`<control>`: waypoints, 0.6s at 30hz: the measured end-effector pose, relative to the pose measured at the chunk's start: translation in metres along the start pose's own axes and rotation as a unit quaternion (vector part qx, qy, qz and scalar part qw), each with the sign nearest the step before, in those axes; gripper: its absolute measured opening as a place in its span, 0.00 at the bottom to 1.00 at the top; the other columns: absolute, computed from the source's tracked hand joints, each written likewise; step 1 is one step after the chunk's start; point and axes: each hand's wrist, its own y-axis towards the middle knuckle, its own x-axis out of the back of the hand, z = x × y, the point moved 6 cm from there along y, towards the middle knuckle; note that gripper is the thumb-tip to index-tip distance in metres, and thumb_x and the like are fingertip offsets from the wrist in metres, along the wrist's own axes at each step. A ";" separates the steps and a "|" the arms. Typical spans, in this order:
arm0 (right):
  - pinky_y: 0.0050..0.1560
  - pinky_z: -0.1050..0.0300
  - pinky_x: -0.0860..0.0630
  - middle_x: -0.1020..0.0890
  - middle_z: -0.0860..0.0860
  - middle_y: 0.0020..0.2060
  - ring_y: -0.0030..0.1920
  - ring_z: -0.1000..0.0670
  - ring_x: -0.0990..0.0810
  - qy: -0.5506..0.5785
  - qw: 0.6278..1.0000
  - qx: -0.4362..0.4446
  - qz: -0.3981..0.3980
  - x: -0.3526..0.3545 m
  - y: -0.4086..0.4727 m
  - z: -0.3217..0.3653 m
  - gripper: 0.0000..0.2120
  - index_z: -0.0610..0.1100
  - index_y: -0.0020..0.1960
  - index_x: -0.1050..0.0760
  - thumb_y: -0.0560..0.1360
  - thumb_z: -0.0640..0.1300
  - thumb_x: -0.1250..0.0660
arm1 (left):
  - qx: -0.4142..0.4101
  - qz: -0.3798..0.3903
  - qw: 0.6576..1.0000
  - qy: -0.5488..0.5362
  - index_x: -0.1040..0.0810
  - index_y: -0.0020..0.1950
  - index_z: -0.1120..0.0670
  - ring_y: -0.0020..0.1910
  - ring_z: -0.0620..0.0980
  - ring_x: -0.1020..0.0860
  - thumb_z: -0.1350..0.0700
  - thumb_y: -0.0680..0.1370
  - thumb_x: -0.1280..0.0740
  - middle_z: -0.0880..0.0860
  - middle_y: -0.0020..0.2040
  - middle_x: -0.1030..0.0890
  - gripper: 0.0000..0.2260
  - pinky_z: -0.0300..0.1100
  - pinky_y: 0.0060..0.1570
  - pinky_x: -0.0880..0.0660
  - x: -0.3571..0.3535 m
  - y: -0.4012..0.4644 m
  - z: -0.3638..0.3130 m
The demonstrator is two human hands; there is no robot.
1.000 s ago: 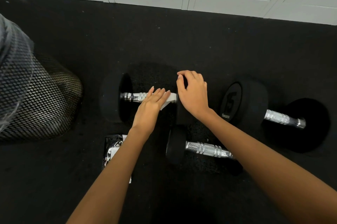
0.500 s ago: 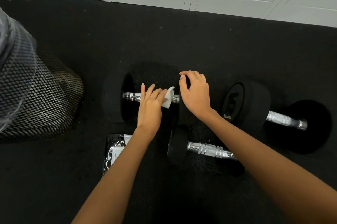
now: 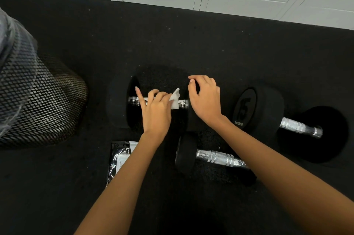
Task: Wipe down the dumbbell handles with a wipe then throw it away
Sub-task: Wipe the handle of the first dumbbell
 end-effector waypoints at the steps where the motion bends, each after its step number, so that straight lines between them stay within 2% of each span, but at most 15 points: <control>1: 0.60 0.53 0.35 0.21 0.52 0.56 0.60 0.52 0.27 -0.002 1.000 0.000 0.000 0.000 0.000 0.000 0.13 0.47 0.59 0.23 0.80 0.47 0.44 | 0.023 0.021 0.999 -0.009 0.20 0.55 0.56 0.59 0.52 0.27 0.55 0.78 0.37 0.50 0.50 0.18 0.10 0.64 0.71 0.56 -0.002 0.004 -0.003; 5: 0.58 0.55 0.36 0.21 0.51 0.56 0.60 0.52 0.27 -0.005 1.000 0.002 -0.001 -0.001 0.001 -0.001 0.13 0.47 0.59 0.23 0.80 0.47 0.43 | 0.046 0.139 0.989 -0.009 0.21 0.50 0.57 0.61 0.51 0.29 0.53 0.81 0.45 0.51 0.49 0.20 0.14 0.63 0.70 0.63 -0.019 0.021 -0.013; 9: 0.56 0.58 0.38 0.21 0.52 0.56 0.59 0.52 0.27 -0.007 1.000 0.004 -0.002 -0.001 0.001 -0.001 0.13 0.47 0.59 0.23 0.80 0.47 0.43 | 0.029 0.216 0.976 0.017 0.23 0.45 0.57 0.57 0.52 0.27 0.53 0.82 0.49 0.51 0.46 0.21 0.17 0.67 0.68 0.66 -0.031 0.033 -0.020; 12: 0.56 0.58 0.37 0.21 0.52 0.55 0.59 0.52 0.27 -0.007 1.000 0.004 -0.002 -0.001 0.001 -0.001 0.13 0.47 0.58 0.23 0.80 0.47 0.43 | 0.024 0.233 0.972 0.010 0.25 0.48 0.56 0.55 0.51 0.25 0.53 0.81 0.50 0.50 0.41 0.22 0.15 0.67 0.67 0.68 -0.032 0.034 -0.022; 15: 0.55 0.58 0.36 0.21 0.52 0.55 0.58 0.53 0.27 -0.002 1.000 0.003 -0.004 -0.001 0.001 -0.001 0.13 0.47 0.58 0.23 0.80 0.47 0.43 | 0.004 0.199 0.980 -0.012 0.29 0.60 0.54 0.54 0.50 0.23 0.55 0.80 0.45 0.50 0.43 0.20 0.11 0.66 0.67 0.70 -0.028 0.028 -0.017; 18: 0.55 0.59 0.36 0.21 0.52 0.56 0.58 0.53 0.27 0.000 1.000 0.004 -0.006 -0.002 0.001 -0.002 0.13 0.47 0.58 0.23 0.80 0.47 0.43 | 0.004 0.193 0.981 0.005 0.25 0.58 0.53 0.56 0.49 0.24 0.51 0.81 0.46 0.50 0.44 0.20 0.13 0.64 0.65 0.70 -0.026 0.029 -0.009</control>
